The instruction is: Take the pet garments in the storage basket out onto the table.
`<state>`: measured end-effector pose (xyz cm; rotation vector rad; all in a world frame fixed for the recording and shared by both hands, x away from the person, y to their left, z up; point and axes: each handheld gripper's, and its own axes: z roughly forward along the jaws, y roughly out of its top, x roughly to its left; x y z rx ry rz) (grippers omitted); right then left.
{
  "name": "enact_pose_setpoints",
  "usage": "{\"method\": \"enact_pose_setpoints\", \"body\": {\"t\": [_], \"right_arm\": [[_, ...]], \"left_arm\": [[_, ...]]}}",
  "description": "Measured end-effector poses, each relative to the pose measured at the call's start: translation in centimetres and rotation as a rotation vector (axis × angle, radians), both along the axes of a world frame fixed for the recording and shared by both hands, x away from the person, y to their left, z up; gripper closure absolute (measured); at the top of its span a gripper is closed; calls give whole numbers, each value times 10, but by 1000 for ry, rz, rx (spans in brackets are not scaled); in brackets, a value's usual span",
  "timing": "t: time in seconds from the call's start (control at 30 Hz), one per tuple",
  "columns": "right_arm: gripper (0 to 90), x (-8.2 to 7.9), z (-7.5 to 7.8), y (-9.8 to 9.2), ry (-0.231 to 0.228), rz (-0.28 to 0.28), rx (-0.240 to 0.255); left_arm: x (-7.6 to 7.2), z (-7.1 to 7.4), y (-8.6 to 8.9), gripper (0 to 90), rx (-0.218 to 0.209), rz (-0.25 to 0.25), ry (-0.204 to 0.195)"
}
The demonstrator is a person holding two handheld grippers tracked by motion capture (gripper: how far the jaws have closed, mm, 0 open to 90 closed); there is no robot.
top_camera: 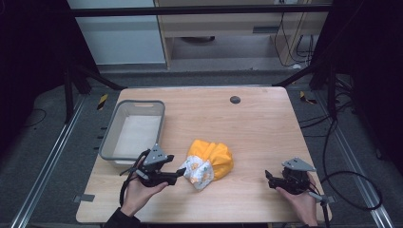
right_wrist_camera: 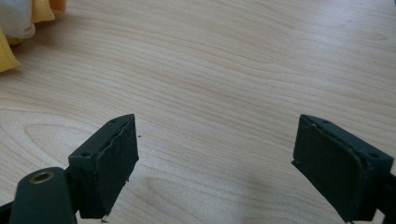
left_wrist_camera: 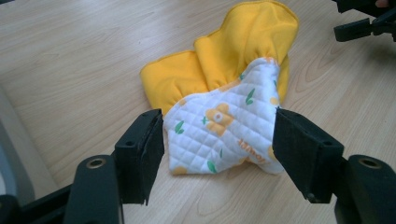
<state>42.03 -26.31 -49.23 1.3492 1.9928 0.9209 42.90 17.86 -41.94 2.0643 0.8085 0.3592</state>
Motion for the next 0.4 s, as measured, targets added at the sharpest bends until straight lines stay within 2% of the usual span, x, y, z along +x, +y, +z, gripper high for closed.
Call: {"method": "enact_pose_setpoints", "body": {"t": [0.23, 0.4], "right_arm": [[133, -1, 0, 1, 3, 1, 6], [132, -1, 0, 1, 3, 1, 6]], "left_arm": [[-9, -13, 18, 334, -25, 34, -8], [-12, -24, 32, 338, -26, 67, 12]]}}
